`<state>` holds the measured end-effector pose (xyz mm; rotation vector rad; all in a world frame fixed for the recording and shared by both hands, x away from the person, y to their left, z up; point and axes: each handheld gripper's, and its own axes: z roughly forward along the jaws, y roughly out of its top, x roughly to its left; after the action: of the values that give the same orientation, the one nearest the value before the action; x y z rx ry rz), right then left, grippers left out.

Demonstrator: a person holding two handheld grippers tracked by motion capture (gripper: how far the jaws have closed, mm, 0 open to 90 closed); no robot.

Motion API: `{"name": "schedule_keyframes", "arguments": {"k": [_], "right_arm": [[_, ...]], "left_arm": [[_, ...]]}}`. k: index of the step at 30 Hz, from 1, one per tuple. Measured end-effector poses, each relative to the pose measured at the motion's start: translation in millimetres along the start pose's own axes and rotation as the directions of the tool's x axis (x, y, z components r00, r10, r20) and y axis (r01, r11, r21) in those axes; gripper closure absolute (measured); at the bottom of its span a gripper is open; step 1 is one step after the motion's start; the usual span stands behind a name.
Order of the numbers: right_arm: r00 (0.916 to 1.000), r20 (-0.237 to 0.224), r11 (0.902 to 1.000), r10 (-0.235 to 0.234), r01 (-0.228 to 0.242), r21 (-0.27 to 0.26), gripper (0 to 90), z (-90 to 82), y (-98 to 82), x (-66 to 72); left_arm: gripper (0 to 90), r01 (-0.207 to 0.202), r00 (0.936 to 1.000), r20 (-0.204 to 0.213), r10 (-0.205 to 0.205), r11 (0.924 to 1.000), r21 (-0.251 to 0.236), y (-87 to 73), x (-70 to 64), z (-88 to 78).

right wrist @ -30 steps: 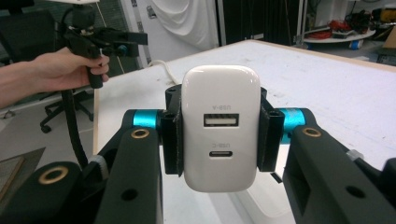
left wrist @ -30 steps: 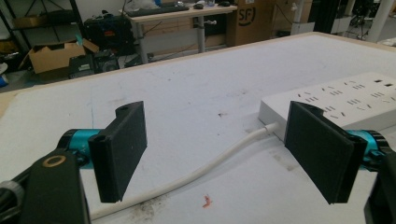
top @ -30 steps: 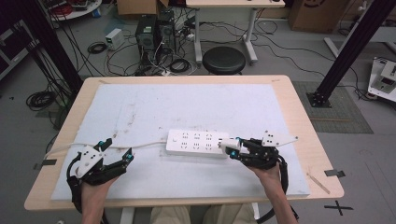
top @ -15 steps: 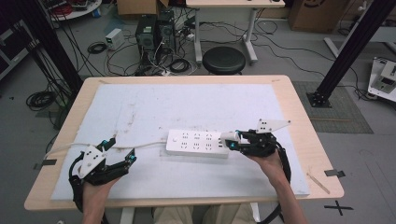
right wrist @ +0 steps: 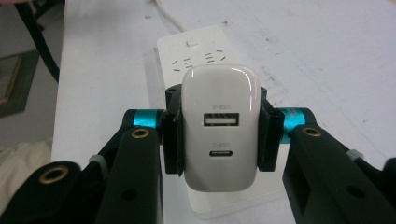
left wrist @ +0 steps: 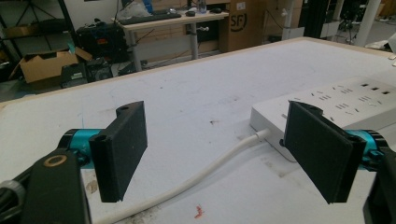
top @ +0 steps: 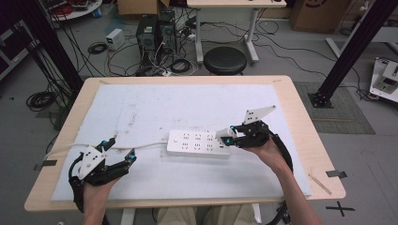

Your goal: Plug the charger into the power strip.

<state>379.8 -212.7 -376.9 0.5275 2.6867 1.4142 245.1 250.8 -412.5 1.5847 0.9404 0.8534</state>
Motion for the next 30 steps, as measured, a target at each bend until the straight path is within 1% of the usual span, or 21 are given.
{"name": "schedule_keyframes", "arguments": {"k": [1,2,3,7,8,9,10,13,15,16,17,18,19,22,23,24,25,26,28,29,30], "right_arm": [[0.9998,-0.012,0.9993,-0.013,0.014,0.035,63.0,3.0,8.4,-4.3],[0.9998,-0.012,0.9993,-0.013,0.014,0.035,63.0,3.0,8.4,-4.3],[0.9987,-0.009,0.9936,-0.050,0.050,0.101,63.0,10.2,19.5,-8.4],[0.9972,-0.012,0.9869,-0.073,0.074,0.143,63.0,15.6,25.0,-10.0],[0.9962,-0.027,0.9801,-0.083,0.087,0.178,63.1,21.0,28.9,-11.7],[0.9962,-0.027,0.9801,-0.083,0.087,0.178,63.1,21.0,28.9,-11.7],[0.9945,-0.024,0.9695,-0.102,0.105,0.221,63.0,26.0,33.9,-12.1],[0.9934,-0.021,0.9676,-0.113,0.115,0.225,63.0,27.5,36.3,-12.4],[0.9920,-0.029,0.9596,-0.123,0.127,0.251,63.1,30.0,41.1,-14.5],[0.9920,-0.029,0.9596,-0.123,0.127,0.251,63.1,30.0,41.1,-14.5],[0.9915,-0.029,0.9545,-0.127,0.130,0.268,63.1,31.5,43.0,-14.5],[0.9879,-0.036,0.9410,-0.151,0.155,0.301,63.1,35.2,47.9,-15.8],[0.9870,-0.045,0.9358,-0.154,0.160,0.314,63.1,37.0,49.9,-16.3],[0.9809,-0.050,0.9139,-0.188,0.193,0.357,63.1,42.3,57.1,-17.3],[0.9809,-0.050,0.9139,-0.188,0.193,0.357,63.1,42.3,57.1,-17.3],[0.9800,-0.056,0.9096,-0.191,0.198,0.365,63.1,43.6,58.7,-17.7],[0.9777,-0.054,0.8922,-0.203,0.207,0.401,63.1,46.8,63.1,-17.1],[0.9778,-0.057,0.8847,-0.202,0.207,0.418,63.1,48.6,65.0,-17.3],[0.9769,-0.070,0.8742,-0.202,0.212,0.437,63.1,51.3,67.9,-18.2],[0.9769,-0.070,0.8742,-0.202,0.212,0.437,63.1,51.3,67.9,-18.2],[0.9765,-0.070,0.8681,-0.204,0.214,0.448,63.1,53.0,69.3,-18.2]], "left_arm": [[21.7,0.002,1.0000,0.000,-0.002,1.0000,-0.002,-0.1,0.0,-0.3],[21.7,0.002,1.0000,0.000,-0.002,1.0000,-0.002,-0.1,0.0,-0.3],[21.6,0.002,1.0000,-0.002,-0.002,1.0000,-0.002,-0.6,0.0,-1.8],[21.7,0.002,1.0000,-0.005,-0.002,1.0000,-0.004,-1.7,0.3,-4.0],[21.7,0.006,1.0000,-0.007,-0.006,1.0000,-0.005,-2.1,0.2,-4.6],[21.6,0.006,1.0000,-0.007,-0.006,1.0000,-0.005,-2.1,0.2,-4.6],[21.6,0.006,0.9999,-0.009,-0.006,1.0000,-0.005,-2.6,0.9,-6.3],[21.6,0.015,0.9999,-0.009,-0.015,0.9999,-0.006,-2.7,1.0,-7.3],[21.6,0.010,0.9999,-0.011,-0.010,0.9999,-0.006,-2.4,1.9,-7.5],[21.7,0.010,0.9999,-0.011,-0.010,0.9999,-0.006,-2.4,1.9,-7.5],[21.7,0.013,0.9998,-0.013,-0.013,0.9999,-0.005,-2.2,2.4,-7.1],[21.6,0.011,0.9998,-0.014,-0.011,0.9999,-0.003,-2.2,2.7,-7.0],[21.6,0.011,0.9998,-0.016,-0.012,0.9999,-0.001,-2.5,2.9,-6.7],[21.7,0.009,0.9998,-0.018,-0.009,0.9999,0.007,-3.2,3.5,-6.2],[21.6,0.009,0.9998,-0.018,-0.009,0.9999,0.007,-3.2,3.5,-6.2],[21.6,0.008,0.9999,-0.015,-0.008,0.9999,0.008,-3.7,3.6,-6.4],[21.7,0.006,0.9999,-0.015,-0.006,0.9999,0.010,-3.9,3.6,-6.5],[21.6,0.005,0.9998,-0.017,-0.005,0.9999,0.011,-4.1,3.6,-6.4],[21.6,0.005,0.9998,-0.018,-0.005,0.9999,0.011,-4.3,3.4,-6.8],[21.7,0.005,0.9998,-0.018,-0.005,0.9999,0.011,-4.3,3.4,-6.8],[21.7,0.005,0.9998,-0.018,-0.005,0.9999,0.011,-4.3,3.4,-6.8]]}}
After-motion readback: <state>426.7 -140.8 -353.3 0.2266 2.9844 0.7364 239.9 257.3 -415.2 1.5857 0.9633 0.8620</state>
